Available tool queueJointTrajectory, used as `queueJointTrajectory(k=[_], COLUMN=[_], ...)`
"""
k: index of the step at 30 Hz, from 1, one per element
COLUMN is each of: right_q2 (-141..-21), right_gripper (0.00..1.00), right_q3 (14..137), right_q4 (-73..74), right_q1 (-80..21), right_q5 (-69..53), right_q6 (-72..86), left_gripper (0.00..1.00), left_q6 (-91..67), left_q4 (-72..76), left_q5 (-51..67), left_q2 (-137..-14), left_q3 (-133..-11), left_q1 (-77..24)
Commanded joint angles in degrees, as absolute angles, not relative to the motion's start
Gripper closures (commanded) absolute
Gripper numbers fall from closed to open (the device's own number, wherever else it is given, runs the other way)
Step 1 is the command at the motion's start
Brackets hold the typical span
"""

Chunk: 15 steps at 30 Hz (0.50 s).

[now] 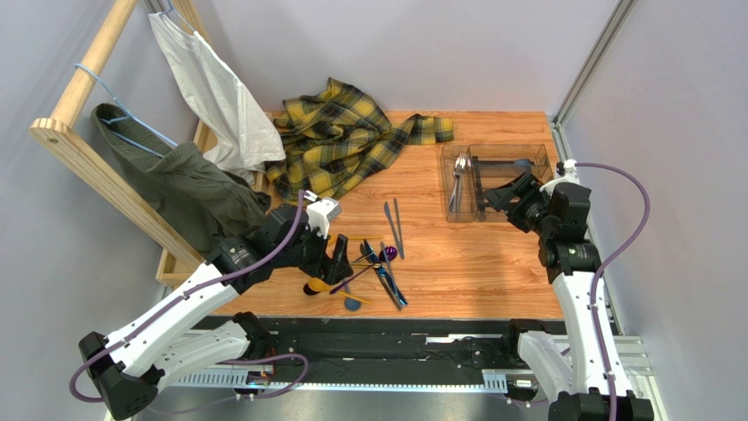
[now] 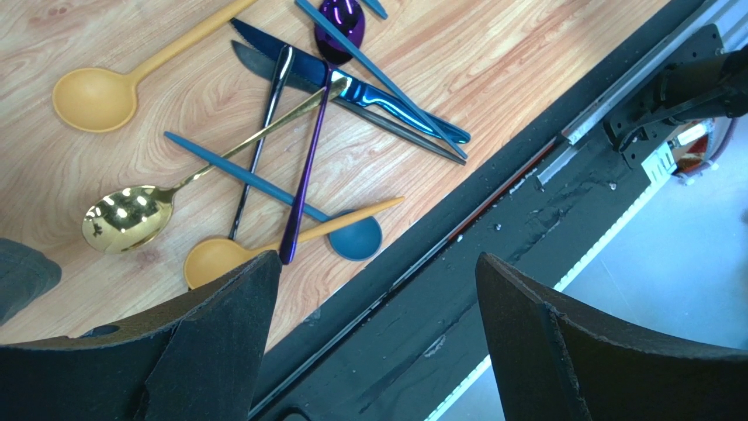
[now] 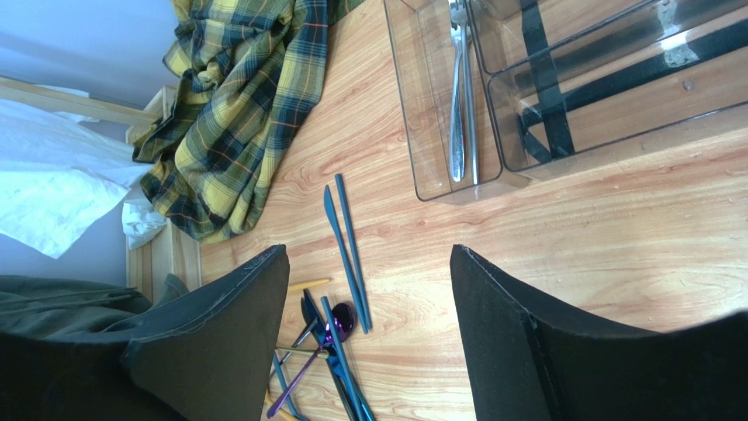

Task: Sort the eating utensils into containers
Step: Place the spoon in the storage box, then pick up the spoon from the center of the board.

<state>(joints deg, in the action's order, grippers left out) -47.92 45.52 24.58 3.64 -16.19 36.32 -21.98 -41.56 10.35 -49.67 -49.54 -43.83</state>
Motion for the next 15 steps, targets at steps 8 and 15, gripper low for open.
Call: queueJointTrajectory(k=[8, 15], right_q2=[-40.52, -38.23], right_gripper=[0.28, 0.28], right_q3=[42.02, 39.91], right_q4=[28.21, 29.44], right_q1=[3.16, 3.16], right_q5=[-21.09, -23.37], right_q6=[34.37, 34.36], left_gripper=[0.09, 0.13], left_q6=[-26.01, -29.53], left_q4=[-38.68, -33.93], left_q5=[8.61, 9.58], left_q2=[-52.21, -52.3], left_q3=[-47.11, -41.14], left_q1=[-43.68, -43.68])
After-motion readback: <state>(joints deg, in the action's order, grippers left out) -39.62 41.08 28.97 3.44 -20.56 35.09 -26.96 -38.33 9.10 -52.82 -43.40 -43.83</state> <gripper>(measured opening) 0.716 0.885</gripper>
